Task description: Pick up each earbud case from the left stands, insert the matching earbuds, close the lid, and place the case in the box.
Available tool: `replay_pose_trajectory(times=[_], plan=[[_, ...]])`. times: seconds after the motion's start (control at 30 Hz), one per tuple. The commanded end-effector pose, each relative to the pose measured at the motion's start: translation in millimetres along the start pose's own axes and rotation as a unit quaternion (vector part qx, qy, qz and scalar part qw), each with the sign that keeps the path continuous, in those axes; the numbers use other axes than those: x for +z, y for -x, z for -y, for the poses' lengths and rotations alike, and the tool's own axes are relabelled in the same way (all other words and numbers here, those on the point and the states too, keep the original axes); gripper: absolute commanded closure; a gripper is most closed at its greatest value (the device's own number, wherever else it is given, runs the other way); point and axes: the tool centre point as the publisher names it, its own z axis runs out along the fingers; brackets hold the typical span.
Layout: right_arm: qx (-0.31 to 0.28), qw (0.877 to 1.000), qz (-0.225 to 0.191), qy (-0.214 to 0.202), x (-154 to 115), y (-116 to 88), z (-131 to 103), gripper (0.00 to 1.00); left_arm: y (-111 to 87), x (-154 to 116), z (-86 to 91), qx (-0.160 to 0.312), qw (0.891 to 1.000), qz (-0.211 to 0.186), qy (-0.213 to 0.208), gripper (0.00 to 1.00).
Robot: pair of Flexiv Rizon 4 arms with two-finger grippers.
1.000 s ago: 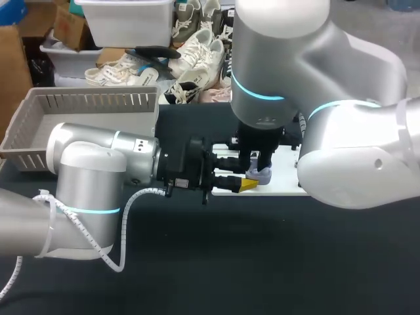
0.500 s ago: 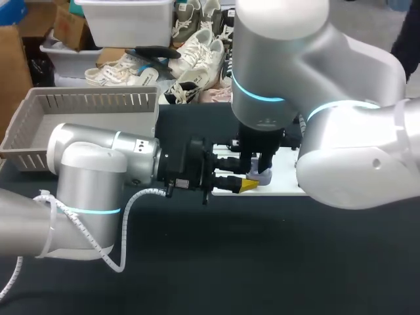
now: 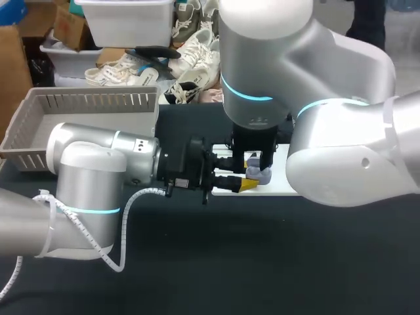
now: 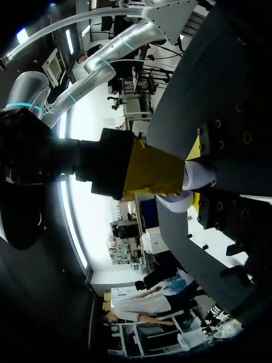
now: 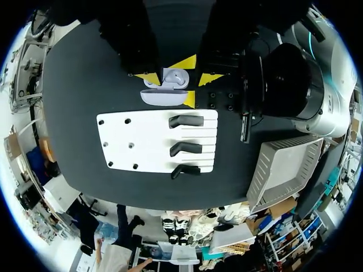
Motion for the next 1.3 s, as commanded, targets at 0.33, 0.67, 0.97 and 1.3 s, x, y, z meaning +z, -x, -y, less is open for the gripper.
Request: replay_pose_trajectory(times=[0.33,0.67,0.97,1.3], plan=[[0.031,0.999,0.029,-0.031,-18,16,19,0.0,0.0,0,1.1,0.0,1.0,0.0,0.002,1.0],[0.065,0.995,0.026,-0.071,-4,52,46,0.0,0.0,0,1.1,0.0,1.0,0.0,0.002,1.0],[0.082,0.993,-0.001,-0.086,14,53,65,0.0,0.0,0,1.1,0.0,1.0,0.0,0.002,1.0],[0.082,0.993,-0.025,-0.077,19,26,70,0.0,0.0,0,1.1,0.0,1.0,0.0,0.002,1.0]])
